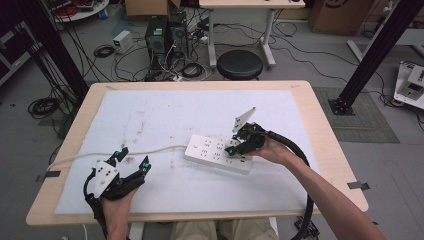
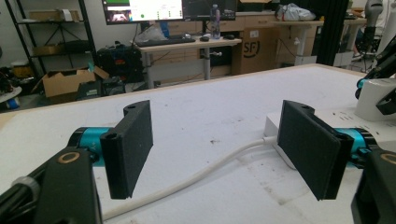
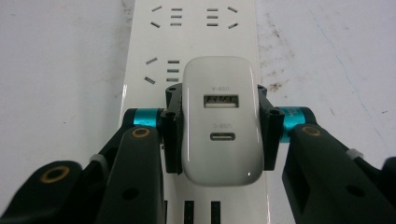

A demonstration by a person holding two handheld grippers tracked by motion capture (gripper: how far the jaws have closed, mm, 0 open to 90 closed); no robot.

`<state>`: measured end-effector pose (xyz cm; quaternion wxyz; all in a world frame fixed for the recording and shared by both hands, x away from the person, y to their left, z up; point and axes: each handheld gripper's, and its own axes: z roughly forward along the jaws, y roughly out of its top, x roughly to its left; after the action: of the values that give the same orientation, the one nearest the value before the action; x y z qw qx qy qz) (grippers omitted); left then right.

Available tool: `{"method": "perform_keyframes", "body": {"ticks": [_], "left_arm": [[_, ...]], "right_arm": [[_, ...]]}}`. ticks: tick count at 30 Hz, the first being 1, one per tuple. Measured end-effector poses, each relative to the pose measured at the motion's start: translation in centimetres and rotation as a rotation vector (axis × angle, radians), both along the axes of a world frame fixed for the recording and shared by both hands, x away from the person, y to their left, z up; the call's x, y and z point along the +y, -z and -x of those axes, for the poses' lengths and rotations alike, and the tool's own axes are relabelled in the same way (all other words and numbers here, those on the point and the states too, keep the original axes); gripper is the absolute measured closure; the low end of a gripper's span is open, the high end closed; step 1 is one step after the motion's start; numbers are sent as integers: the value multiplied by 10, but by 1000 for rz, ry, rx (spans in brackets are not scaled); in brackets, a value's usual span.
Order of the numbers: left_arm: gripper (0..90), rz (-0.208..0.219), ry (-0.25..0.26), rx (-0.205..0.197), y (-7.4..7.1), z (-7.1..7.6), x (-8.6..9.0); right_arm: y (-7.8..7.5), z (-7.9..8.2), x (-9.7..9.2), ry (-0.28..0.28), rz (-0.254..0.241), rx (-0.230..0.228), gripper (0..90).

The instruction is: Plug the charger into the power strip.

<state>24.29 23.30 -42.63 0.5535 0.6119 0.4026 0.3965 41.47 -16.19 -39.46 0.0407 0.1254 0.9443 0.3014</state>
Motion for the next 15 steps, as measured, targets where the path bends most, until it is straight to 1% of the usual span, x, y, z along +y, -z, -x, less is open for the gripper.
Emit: {"method": "perform_keyframes", "body": {"ticks": [1,6,10,12,13,14,15], "left_arm": [[267,3,-3,-3,0,0,1],[267,9,-8,-6,2,1,3],[267,12,-11,-8,2,1,3],[267,13,-11,-9,2,1,4],[267,13,-10,-10,3,1,4],[267,13,-11,-9,3,0,4],[267,14,-11,-9,3,0,4]], "right_arm": [[-1,0,0,3,8,3,635],[-1,-1,1,-6,7,0,632],[-1,-2,1,-7,6,11,629],[-2,-3,1,-9,9,20,612],[-1,-4,1,-10,9,38,570],[-1,-4,1,-10,4,49,485],[0,-5,0,0,1,45,413]]}}
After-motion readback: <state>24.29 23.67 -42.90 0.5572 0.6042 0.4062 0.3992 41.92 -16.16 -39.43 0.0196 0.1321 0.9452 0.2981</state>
